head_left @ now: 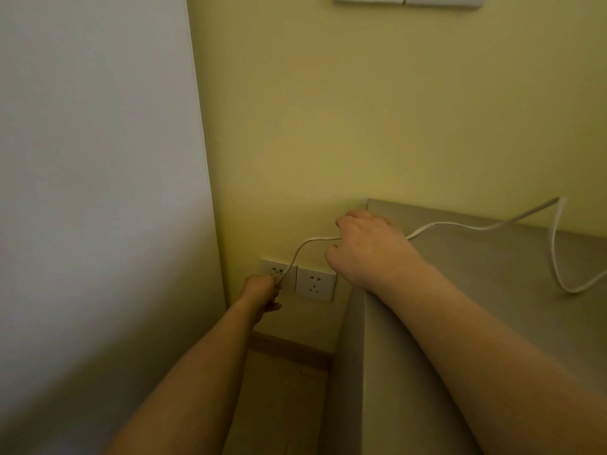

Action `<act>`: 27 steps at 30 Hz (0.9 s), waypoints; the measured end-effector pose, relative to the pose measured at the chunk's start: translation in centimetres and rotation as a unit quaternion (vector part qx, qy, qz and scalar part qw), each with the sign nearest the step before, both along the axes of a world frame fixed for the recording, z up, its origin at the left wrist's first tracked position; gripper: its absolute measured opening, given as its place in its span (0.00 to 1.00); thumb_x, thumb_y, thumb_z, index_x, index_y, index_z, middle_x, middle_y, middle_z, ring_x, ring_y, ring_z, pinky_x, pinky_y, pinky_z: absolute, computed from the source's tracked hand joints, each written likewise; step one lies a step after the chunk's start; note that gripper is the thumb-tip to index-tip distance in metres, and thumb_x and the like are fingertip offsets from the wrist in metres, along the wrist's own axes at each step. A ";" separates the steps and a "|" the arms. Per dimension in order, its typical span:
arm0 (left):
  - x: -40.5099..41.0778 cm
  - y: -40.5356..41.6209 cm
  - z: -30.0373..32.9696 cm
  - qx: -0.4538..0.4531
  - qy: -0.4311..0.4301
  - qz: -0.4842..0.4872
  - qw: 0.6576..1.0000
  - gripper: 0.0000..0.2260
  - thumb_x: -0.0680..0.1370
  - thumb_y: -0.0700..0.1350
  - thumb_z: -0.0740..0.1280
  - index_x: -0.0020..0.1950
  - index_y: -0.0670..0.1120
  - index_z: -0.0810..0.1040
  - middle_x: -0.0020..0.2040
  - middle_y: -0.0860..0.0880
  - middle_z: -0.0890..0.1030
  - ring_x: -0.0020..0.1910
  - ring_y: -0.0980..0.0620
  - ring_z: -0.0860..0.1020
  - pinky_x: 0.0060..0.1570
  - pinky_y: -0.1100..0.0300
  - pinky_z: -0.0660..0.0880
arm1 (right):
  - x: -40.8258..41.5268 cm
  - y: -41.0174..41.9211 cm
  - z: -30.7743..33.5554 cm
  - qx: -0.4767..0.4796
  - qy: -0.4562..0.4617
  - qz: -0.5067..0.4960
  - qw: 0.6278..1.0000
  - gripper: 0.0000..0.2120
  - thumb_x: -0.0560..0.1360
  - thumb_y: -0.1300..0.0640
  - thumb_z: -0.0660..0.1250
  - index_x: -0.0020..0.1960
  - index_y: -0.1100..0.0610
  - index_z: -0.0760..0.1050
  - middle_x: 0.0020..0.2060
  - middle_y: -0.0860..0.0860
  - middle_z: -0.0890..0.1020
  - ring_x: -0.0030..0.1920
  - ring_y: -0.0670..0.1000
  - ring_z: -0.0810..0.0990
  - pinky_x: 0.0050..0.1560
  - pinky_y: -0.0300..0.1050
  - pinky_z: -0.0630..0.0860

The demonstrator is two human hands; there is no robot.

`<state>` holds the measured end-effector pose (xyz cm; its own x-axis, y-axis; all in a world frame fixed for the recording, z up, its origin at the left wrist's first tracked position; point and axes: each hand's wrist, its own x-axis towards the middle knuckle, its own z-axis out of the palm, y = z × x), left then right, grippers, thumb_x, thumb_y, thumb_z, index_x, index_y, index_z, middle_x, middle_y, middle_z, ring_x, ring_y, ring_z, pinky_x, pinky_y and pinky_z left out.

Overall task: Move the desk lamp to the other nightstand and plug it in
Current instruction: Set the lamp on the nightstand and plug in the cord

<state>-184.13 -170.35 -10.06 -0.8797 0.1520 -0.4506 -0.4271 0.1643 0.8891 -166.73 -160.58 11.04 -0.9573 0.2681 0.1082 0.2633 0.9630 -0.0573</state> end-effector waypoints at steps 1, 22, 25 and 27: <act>0.0 0.0 0.1 0.006 0.000 0.000 1.000 0.13 0.81 0.42 0.58 0.42 0.43 0.79 0.34 0.47 0.73 0.29 0.50 0.70 0.25 0.59 0.75 | 0.0 0.0 0.0 0.000 0.001 0.000 1.000 0.19 0.73 0.52 0.57 0.60 0.58 0.72 0.60 0.56 0.74 0.64 0.57 0.70 0.66 0.54 0.64; 0.4 0.7 1.5 0.013 -0.025 0.022 0.999 0.11 0.80 0.40 0.58 0.52 0.39 0.79 0.34 0.47 0.70 0.30 0.51 0.67 0.29 0.57 0.73 | 0.1 -0.1 0.0 -0.015 -0.007 -0.013 1.000 0.23 0.72 0.51 0.58 0.65 0.59 0.70 0.66 0.56 0.71 0.68 0.57 0.67 0.68 0.52 0.62; 0.6 1.2 1.3 0.020 -0.022 0.050 0.998 0.11 0.80 0.39 0.58 0.54 0.39 0.79 0.36 0.46 0.70 0.32 0.50 0.67 0.30 0.57 0.72 | 0.1 -0.1 -0.1 -0.015 -0.010 -0.011 1.000 0.26 0.73 0.51 0.58 0.69 0.58 0.67 0.72 0.56 0.66 0.72 0.57 0.62 0.71 0.52 0.58; 0.6 1.8 1.3 0.024 -0.024 0.067 0.997 0.11 0.80 0.38 0.59 0.55 0.39 0.79 0.37 0.46 0.71 0.32 0.50 0.67 0.28 0.58 0.70 | 0.1 0.0 -0.1 -0.015 -0.010 -0.013 1.000 0.27 0.73 0.51 0.58 0.70 0.58 0.66 0.73 0.56 0.65 0.73 0.57 0.60 0.72 0.52 0.56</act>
